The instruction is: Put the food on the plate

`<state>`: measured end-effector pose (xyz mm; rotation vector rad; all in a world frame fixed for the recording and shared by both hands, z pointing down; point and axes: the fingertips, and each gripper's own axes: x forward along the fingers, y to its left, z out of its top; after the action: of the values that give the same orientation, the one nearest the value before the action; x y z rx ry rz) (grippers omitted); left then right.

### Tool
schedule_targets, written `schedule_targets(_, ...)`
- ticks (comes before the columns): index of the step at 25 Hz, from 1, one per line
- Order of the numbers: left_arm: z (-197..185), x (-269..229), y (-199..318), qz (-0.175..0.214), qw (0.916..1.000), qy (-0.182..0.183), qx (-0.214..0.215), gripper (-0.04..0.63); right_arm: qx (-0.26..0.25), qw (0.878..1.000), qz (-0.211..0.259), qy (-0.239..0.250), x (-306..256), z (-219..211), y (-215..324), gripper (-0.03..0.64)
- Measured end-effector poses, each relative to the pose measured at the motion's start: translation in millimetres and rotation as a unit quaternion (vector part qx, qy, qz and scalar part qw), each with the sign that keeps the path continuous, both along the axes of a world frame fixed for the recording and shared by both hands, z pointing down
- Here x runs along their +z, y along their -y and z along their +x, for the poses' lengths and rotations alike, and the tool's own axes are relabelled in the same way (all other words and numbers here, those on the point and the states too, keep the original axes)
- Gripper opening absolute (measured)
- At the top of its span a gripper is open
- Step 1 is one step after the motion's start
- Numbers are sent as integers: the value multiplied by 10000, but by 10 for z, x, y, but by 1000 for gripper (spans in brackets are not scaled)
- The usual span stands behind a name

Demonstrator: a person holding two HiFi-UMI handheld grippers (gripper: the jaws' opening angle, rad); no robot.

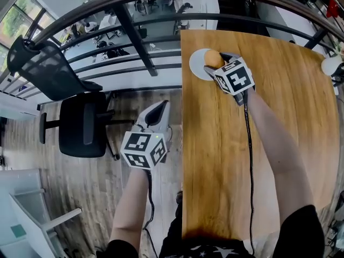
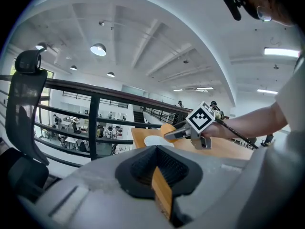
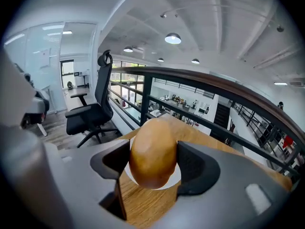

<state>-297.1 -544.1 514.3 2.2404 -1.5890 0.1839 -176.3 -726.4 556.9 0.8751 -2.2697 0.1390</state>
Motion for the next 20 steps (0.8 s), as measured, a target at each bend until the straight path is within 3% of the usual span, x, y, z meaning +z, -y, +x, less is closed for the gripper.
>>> schedule_targets(10, -79, 202, 86, -152, 9998, -81, -88, 2, -154, 9948, -451, -900, 377, -44, 190, 314)
schedule_targets(20, -111, 304, -6, -283, 9994, -120, -146, 2, -51, 9926, -380, -1152, 457, -1, 235, 318)
